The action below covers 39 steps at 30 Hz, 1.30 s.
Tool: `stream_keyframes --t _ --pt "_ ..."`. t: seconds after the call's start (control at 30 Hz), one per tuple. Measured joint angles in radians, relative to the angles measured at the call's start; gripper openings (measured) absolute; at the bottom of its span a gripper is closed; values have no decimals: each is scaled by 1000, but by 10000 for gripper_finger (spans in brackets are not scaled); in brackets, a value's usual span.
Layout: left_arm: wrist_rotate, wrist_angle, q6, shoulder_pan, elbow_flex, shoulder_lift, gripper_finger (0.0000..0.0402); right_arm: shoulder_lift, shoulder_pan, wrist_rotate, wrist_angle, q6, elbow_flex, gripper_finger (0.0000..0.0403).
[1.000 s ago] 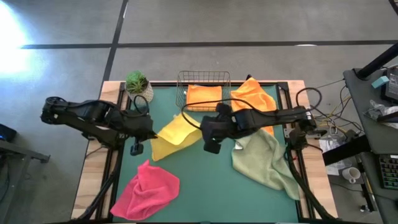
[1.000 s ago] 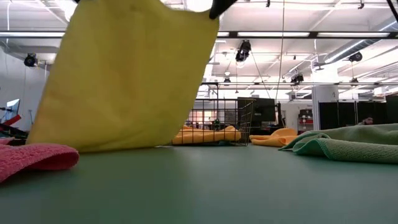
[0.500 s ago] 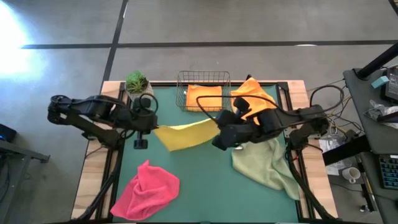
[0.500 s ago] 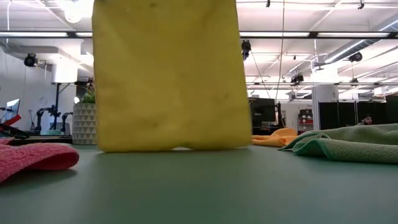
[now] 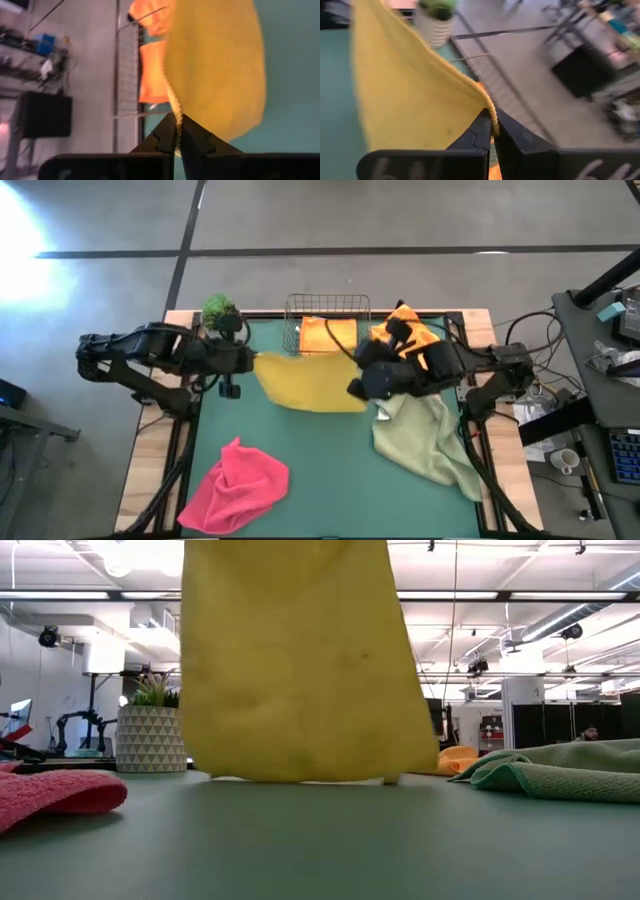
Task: Fold microfiber towels
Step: Fold the yellow microfiber cloth
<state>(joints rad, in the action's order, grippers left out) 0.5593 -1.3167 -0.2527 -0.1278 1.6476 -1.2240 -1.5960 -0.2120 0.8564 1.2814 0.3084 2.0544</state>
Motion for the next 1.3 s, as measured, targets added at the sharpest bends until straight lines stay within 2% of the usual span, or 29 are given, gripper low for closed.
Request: stream_keyframes --t 0.13,0.27,0.4,0.47,0.67,0.87,1.07,1.3 --pt "50 32 -51 76 -1 -8 1 2 46 68 -15 -104 1 8" --pt "131 67 -123 121 5 -7 1 -1 70 79 -57 -176 1 8" --pt "126 77 -118 128 18 -4 1 -1 66 78 -69 -185 1 8" --pt "68 65 -85 125 20 1 1 -1 50 51 -68 -146 1 8" --pt "-239 35 113 99 -2 13 1 -11 -19 -141 -61 45 -2 8" --pt "-418 34 303 26 -62 11 1 -66 -85 -265 -24 236 -13 8" --pt "-438 48 482 -97 -190 -1 1 -145 -156 -316 24 385 -54 8" --pt "-438 143 706 -221 -368 -1 1 -204 -220 -318 21 494 -138 8"
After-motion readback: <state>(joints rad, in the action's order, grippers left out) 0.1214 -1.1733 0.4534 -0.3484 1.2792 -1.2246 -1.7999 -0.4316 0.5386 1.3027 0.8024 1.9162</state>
